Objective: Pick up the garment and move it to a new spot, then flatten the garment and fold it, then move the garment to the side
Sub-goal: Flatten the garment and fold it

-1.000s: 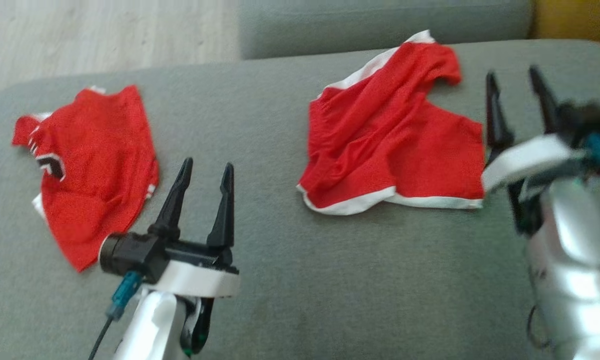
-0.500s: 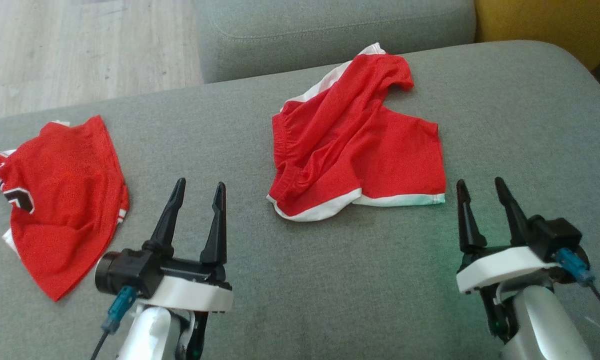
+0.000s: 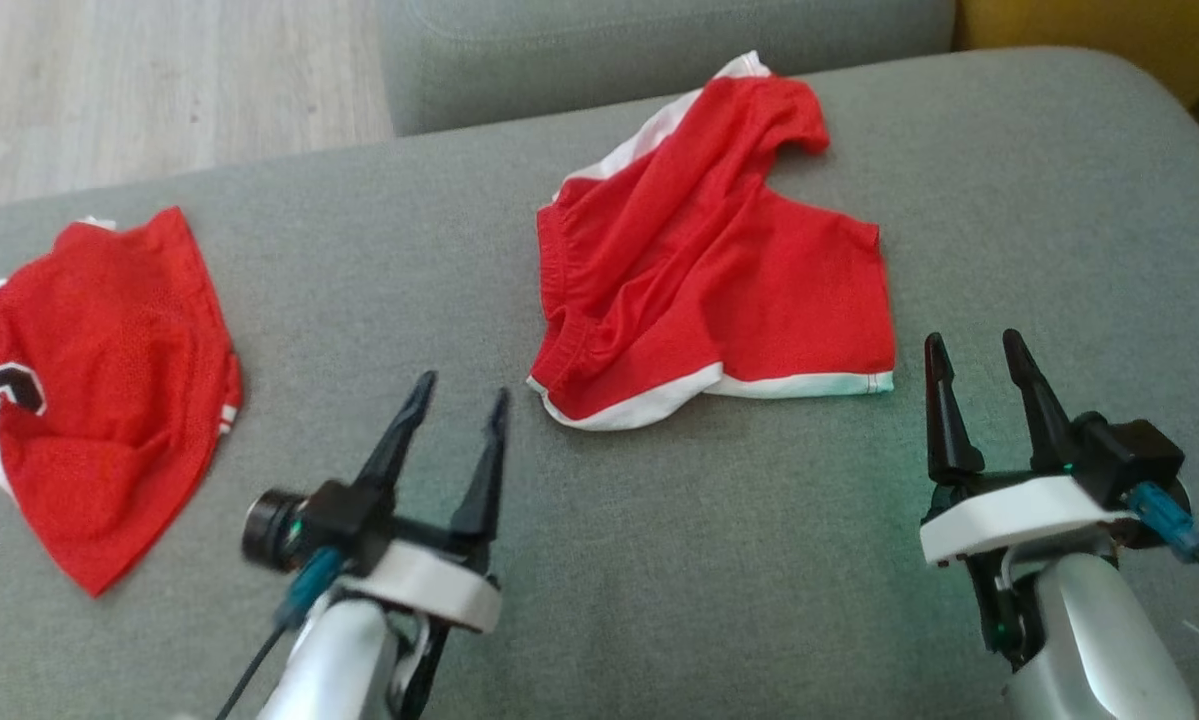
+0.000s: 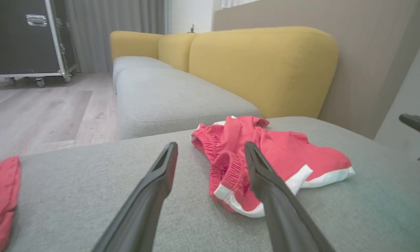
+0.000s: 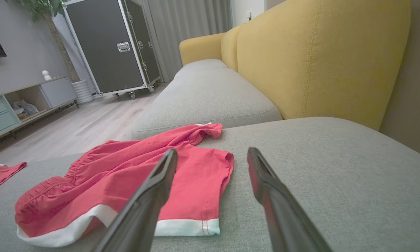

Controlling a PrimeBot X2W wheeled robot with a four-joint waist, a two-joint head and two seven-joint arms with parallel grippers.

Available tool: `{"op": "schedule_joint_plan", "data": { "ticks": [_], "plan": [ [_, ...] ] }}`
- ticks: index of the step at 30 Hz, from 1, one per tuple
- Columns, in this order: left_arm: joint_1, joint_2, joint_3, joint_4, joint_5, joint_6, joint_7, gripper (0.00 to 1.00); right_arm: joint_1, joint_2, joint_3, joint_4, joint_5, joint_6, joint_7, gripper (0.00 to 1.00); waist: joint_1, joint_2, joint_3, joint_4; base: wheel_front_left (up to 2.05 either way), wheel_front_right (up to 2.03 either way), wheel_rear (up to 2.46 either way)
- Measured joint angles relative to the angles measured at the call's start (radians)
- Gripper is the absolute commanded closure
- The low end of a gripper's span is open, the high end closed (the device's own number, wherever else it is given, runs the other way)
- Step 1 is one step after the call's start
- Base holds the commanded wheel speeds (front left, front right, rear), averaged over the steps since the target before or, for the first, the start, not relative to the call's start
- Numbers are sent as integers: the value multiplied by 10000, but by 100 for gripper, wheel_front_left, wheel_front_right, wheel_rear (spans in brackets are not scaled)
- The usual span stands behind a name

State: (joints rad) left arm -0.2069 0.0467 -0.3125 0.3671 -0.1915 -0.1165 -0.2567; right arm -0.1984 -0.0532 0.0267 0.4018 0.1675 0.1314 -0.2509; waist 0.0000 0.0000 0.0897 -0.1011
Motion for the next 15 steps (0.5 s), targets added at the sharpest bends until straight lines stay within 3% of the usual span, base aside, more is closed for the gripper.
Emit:
{"op": "schedule_joint_plan", "data": {
  "ticks": [7, 15],
  "plan": [
    [-1500, 50, -1026, 2050, 483, -81, 4, 0, -378, 4, 58, -23, 104, 0, 0, 0, 1, 0, 568, -181, 0, 0, 0],
    [-3012, 215, -1358, 4190, 794, -71, 307, 0, -631, 10, 13, -81, 261, 0, 0, 0, 2, 0, 1222, -547, 0, 0, 0]
  ]
}}
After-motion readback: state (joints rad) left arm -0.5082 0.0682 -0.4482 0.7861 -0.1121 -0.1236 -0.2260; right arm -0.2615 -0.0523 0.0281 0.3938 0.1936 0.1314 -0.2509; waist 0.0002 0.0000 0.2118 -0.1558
